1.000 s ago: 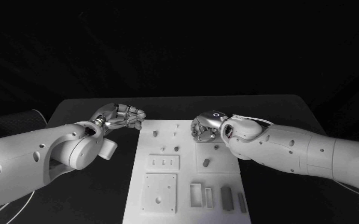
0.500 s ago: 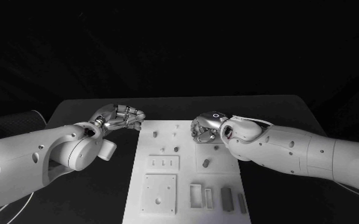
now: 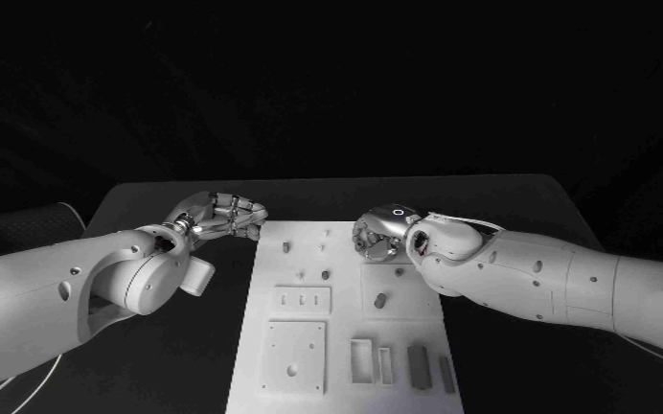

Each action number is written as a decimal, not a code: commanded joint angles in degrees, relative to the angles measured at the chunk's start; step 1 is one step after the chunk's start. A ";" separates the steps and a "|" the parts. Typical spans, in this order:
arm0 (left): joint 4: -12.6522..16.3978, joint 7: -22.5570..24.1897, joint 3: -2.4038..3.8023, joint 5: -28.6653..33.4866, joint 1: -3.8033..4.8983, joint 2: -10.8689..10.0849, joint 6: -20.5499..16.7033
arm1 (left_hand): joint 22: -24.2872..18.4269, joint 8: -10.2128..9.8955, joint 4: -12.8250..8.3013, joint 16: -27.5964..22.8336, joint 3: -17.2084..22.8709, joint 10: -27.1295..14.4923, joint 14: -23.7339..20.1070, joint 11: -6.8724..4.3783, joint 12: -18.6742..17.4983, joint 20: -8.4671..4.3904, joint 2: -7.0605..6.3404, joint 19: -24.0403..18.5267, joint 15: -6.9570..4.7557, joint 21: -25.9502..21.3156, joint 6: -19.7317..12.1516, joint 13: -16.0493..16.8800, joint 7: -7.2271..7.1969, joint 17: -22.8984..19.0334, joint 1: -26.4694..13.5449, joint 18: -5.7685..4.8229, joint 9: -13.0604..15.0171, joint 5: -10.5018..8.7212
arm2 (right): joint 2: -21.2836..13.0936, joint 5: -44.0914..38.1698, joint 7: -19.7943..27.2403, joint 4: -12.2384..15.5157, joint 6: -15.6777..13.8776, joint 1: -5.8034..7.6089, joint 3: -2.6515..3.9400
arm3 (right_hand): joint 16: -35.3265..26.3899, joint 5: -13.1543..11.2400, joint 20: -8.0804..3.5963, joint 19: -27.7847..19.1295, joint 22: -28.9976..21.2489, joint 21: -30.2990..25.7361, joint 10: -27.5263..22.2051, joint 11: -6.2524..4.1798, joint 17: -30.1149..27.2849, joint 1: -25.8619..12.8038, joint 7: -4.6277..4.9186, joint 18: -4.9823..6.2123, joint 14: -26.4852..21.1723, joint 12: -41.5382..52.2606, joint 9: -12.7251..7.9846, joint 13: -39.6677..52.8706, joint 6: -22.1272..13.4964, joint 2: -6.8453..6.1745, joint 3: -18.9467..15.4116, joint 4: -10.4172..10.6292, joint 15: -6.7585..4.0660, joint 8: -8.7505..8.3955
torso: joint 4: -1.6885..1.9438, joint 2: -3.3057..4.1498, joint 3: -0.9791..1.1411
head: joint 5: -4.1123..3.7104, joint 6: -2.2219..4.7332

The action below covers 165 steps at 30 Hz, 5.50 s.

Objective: Assemble the parts on the task board

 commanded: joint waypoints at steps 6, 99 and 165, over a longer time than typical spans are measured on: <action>0.10 0.30 0.05 0.26 0.11 0.01 -0.03 | -0.04 -0.41 -0.07 -0.38 -0.02 0.48 0.04 0.08 -0.33 -0.30 0.13 -0.07 0.06 -0.23 0.46 0.08 0.10 0.13 0.35 0.56 -0.04 0.20 | 0.00 -1.52 -1.81 -0.26 3.24 -0.85 -0.64 | 0.39 -0.26 0.18 0.05 1.18 0.53 0.36 -0.34 -0.02 -0.78 1.07 1.81 0.23 0.33 0.23 -0.16 2.07 -0.85 1.68 -0.21 -0.30 0.33 | -0.01 0.02 0.01 | -0.03 0.03; -0.58 0.61 0.05 -4.91 0.10 1.08 -1.26 | 0.00 -0.70 -0.06 -0.98 -0.07 0.57 0.09 0.11 -0.72 -0.38 0.11 0.00 0.07 -0.57 0.59 0.33 0.11 0.80 0.73 0.37 0.00 0.20 | 11.38 -6.98 -10.38 -5.54 -6.02 -0.74 3.09 | 1.01 -0.35 -0.54 1.05 0.88 1.37 1.44 -1.37 -0.44 -3.12 0.04 1.81 1.68 0.02 1.21 -1.10 4.77 -5.11 4.21 1.97 -1.16 0.79 | 0.05 0.17 -0.01 | 1.25 0.80; -1.15 0.22 0.05 -5.27 0.11 1.67 -0.29 | 0.06 -0.92 -0.04 -1.43 -0.17 0.53 0.05 0.18 -1.02 -0.36 0.16 -0.05 0.12 -0.81 0.58 0.47 0.16 1.19 0.72 0.29 0.02 0.19 | 12.49 -6.56 -10.76 -7.34 -5.78 -1.66 2.95 | 0.72 -0.56 -0.55 0.90 0.81 1.24 1.43 -1.28 -1.37 -2.79 0.13 1.81 1.20 -0.12 1.27 -1.23 4.60 -5.92 4.25 1.49 -1.09 0.52 | 0.09 0.20 0.00 | 1.03 0.85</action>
